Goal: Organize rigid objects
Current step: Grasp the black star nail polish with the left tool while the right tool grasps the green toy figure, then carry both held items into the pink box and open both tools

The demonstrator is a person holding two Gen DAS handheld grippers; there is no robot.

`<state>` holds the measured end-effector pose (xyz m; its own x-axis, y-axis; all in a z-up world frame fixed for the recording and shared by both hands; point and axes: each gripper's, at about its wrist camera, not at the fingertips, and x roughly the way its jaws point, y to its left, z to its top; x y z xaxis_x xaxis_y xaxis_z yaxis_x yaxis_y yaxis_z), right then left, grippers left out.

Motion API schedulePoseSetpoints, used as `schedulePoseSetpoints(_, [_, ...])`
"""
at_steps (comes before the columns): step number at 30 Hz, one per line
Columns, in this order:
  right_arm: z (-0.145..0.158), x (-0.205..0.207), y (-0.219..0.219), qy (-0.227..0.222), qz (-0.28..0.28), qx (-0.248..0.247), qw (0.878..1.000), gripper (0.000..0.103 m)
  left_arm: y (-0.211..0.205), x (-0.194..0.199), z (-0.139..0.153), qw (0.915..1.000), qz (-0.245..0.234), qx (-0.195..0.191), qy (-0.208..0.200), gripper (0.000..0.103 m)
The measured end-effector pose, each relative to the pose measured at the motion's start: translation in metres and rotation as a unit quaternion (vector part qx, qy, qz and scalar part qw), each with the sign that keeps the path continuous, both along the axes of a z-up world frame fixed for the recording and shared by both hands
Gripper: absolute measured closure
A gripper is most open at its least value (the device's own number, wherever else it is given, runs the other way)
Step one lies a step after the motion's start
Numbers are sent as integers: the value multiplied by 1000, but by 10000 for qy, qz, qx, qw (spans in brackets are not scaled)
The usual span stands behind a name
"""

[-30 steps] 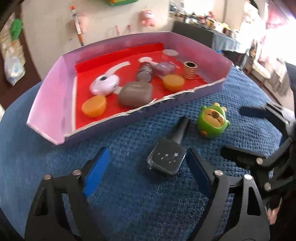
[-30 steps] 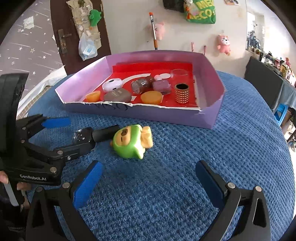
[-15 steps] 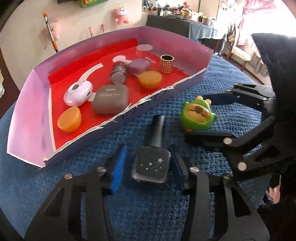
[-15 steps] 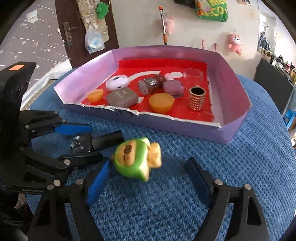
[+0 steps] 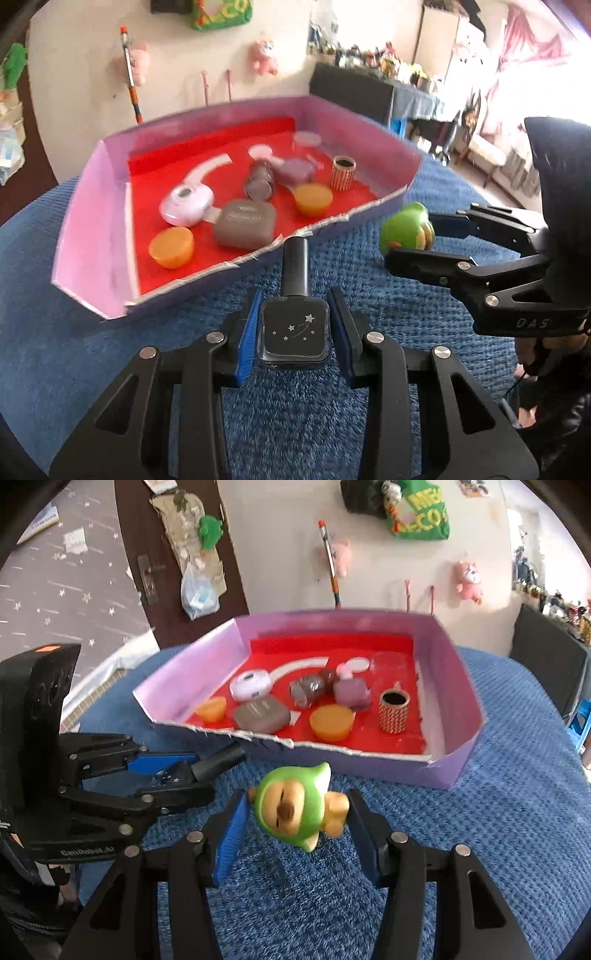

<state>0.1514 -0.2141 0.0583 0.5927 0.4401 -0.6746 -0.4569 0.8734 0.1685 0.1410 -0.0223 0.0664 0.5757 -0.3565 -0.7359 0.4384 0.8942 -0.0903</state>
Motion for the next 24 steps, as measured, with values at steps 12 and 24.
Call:
schedulePoseSetpoints(12, [33, -33, -2, -508, -76, 86, 9986, 46, 29, -33, 34, 9965, 528, -283, -581, 70])
schedulePoseSetpoints(24, [44, -50, 1, -655, -46, 140, 9977, 46, 35, -49, 44, 9944, 622, -323, -788, 70])
